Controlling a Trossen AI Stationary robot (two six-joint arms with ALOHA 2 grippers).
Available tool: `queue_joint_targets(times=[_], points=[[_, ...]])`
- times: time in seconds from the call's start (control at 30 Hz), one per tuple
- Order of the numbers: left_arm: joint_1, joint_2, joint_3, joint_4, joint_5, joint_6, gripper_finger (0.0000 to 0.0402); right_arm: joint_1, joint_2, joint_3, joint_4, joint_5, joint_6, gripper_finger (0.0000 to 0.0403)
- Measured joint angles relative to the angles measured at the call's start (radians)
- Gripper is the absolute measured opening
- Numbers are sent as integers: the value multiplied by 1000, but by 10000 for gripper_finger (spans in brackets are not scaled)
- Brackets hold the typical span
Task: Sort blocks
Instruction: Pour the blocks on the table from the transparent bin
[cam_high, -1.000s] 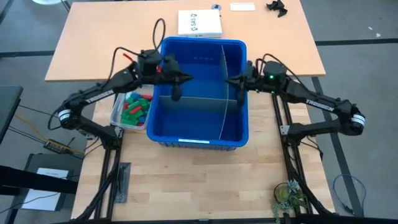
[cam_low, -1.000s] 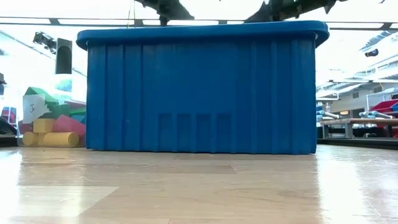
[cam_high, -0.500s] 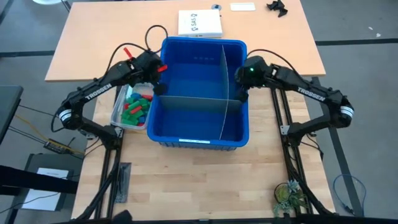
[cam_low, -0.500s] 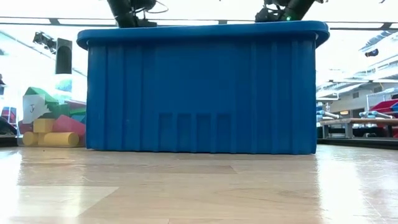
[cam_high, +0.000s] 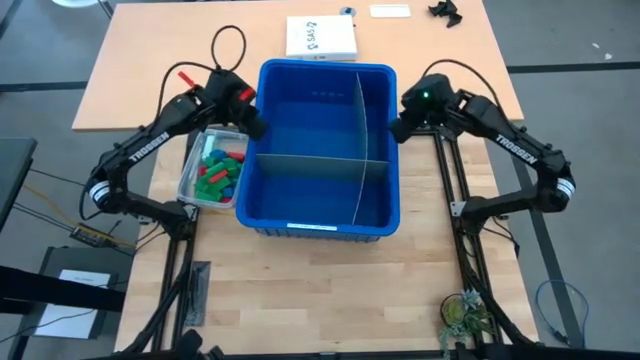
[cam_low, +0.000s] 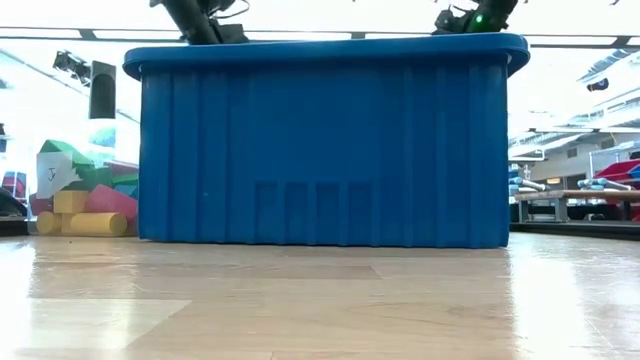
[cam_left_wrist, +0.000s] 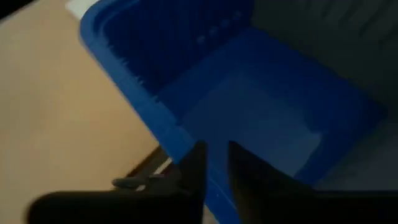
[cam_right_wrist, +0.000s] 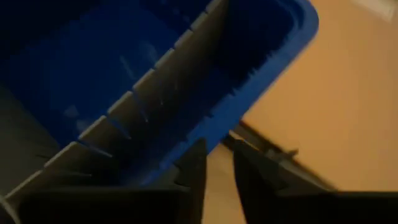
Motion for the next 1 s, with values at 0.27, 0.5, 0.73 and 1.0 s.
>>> queue_joint_targets(times=[0.27, 0.5, 0.73, 1.0], points=[[34, 1, -30, -35, -4, -132, 234, -67, 2, -40, -1, -145, 85, 208], [53, 2, -135, 28, -9, -186, 271, -84, 5, -127, 99, -240, 131, 250], [52, 2, -227, 163, 27, -207, 257, -86, 6, -205, 181, -242, 182, 243], [51, 0, -305, 292, 31, -231, 244, -86, 2, -302, 309, -224, 200, 216]])
